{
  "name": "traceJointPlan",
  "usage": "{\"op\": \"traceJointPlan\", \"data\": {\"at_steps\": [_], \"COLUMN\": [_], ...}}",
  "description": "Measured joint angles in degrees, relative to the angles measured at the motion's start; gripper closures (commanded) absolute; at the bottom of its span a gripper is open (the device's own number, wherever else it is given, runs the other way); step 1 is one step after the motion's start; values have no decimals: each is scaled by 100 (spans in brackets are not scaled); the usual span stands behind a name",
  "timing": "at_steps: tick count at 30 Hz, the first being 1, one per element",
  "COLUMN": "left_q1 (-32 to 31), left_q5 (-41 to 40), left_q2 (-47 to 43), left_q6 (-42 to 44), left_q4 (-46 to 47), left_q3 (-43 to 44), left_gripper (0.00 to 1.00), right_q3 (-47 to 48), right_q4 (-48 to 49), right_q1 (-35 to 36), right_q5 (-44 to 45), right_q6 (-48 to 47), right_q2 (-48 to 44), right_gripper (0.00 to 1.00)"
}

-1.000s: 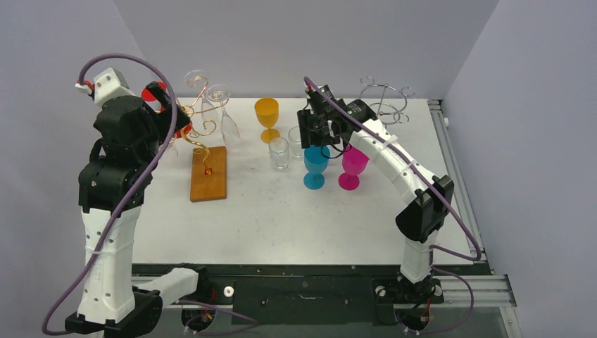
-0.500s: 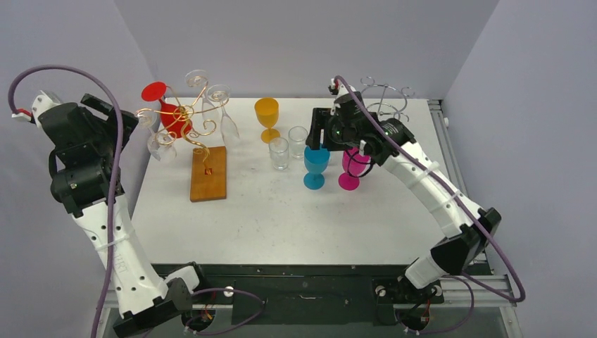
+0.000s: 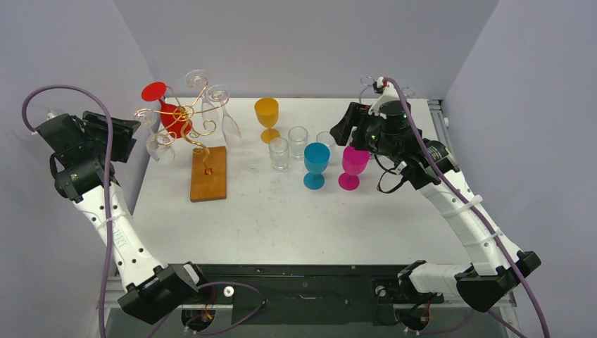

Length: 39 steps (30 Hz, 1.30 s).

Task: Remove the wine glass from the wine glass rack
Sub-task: Pick up the wine glass from the wine rack.

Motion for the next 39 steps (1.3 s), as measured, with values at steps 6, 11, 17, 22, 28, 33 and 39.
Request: {"op": "traceJointPlan", "data": {"at_steps": [6, 11, 17, 22, 28, 33, 39], "left_q1": [94, 155, 190, 192, 192, 192, 192], "left_q5": [249, 417, 592, 651, 728, 776, 861], "left_q2": [2, 15, 42, 101, 114, 138, 162], "left_q6": [-160, -321, -595, -739, -872, -997, -1128], "left_q4": [391, 743, 1248, 1434, 1690, 1869, 2009], "left_q3": [-319, -573, -933, -1045, -1106, -1139, -1198], "left_gripper": [53, 55, 60, 66, 73, 76, 81], "right_q3": [-153, -153, -153, -153, -153, -153, -153], "right_q4": [50, 79, 96, 96, 94, 96, 94], "right_q1": [-96, -96, -96, -96, -96, -98, -107], "right_q5": [-46, -109, -166, -175, -195, -203, -223], "right_q6": [0, 0, -2, -15, -22, -24, -26], "right_q2": [-7, -4, -2, -2, -2, 15, 17], "right_gripper": [38, 38, 38, 38, 38, 39, 39]}}
